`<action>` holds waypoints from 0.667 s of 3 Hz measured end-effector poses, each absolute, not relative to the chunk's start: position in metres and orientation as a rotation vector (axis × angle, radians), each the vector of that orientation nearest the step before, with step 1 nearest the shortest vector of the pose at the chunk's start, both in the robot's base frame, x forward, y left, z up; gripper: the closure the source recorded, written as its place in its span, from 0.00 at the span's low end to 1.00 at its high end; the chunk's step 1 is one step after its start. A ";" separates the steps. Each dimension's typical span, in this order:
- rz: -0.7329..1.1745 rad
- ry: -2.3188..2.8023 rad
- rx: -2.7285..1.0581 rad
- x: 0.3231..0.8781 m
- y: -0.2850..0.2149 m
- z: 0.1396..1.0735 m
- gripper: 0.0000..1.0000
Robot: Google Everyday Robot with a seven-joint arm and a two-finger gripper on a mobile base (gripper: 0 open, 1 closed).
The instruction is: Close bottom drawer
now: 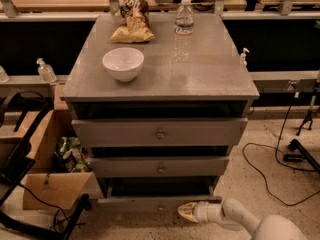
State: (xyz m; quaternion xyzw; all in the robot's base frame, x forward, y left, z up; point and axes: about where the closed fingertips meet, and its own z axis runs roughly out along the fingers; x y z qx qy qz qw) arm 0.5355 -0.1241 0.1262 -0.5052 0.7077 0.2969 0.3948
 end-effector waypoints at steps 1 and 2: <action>0.753 1.795 -1.281 0.535 -0.124 0.126 1.00; 0.746 1.818 -1.248 0.560 -0.119 0.120 1.00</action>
Offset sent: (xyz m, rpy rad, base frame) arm 0.1500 0.0235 -0.0308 0.0044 0.0513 -0.1663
